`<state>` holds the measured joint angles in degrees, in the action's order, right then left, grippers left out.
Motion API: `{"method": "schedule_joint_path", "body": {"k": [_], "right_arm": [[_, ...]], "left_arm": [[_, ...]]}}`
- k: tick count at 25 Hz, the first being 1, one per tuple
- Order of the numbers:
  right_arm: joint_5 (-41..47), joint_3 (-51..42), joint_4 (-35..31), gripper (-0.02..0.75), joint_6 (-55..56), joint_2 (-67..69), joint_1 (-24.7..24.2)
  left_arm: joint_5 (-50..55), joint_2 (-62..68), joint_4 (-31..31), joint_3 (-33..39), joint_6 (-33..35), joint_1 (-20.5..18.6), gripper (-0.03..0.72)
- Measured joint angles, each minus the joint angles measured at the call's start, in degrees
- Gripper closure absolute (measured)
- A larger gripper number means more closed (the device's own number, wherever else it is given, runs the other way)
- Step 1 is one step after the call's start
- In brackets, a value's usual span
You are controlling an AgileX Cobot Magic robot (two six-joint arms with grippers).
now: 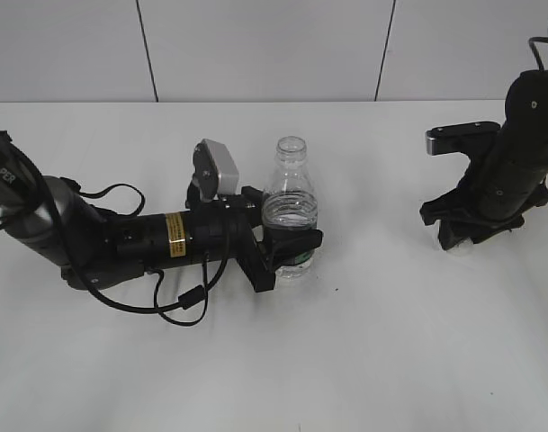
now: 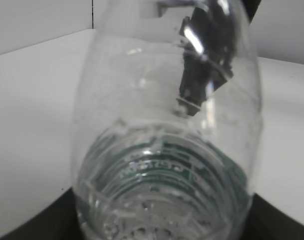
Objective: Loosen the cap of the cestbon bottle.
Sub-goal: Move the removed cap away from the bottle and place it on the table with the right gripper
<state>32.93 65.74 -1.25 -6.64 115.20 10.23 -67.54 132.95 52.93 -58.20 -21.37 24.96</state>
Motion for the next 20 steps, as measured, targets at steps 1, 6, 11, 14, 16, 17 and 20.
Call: {"method": "schedule_joint_path", "body": {"k": [1,6,11,14,16,17,20], "right_arm": [[0.00,0.00,0.00,0.386,0.00,0.00,0.00],[0.00,0.00,0.00,0.273,0.05,0.00,0.00],[0.36,0.00,0.00,0.206,0.05,-0.13,0.00],[0.69,0.00,0.00,0.199,0.05,-0.65,0.00],[0.82,0.00,0.00,0.199,0.05,-1.12,0.00],[0.86,0.00,0.00,0.199,0.05,-1.41,0.00],[0.93,0.00,0.00,0.197,0.05,-1.85,0.00]], "left_arm": [[0.00,0.00,0.00,0.00,0.00,0.00,0.286],[0.00,0.00,0.00,0.00,0.00,0.00,0.286],[0.00,0.00,0.00,0.00,0.00,0.00,0.286],[0.00,0.00,0.00,0.00,0.00,0.00,0.286],[0.00,0.00,0.00,0.00,0.00,0.00,0.286],[0.00,0.00,0.00,0.00,0.00,0.00,0.286],[0.00,0.00,-0.05,0.00,0.00,0.00,0.286]]}}
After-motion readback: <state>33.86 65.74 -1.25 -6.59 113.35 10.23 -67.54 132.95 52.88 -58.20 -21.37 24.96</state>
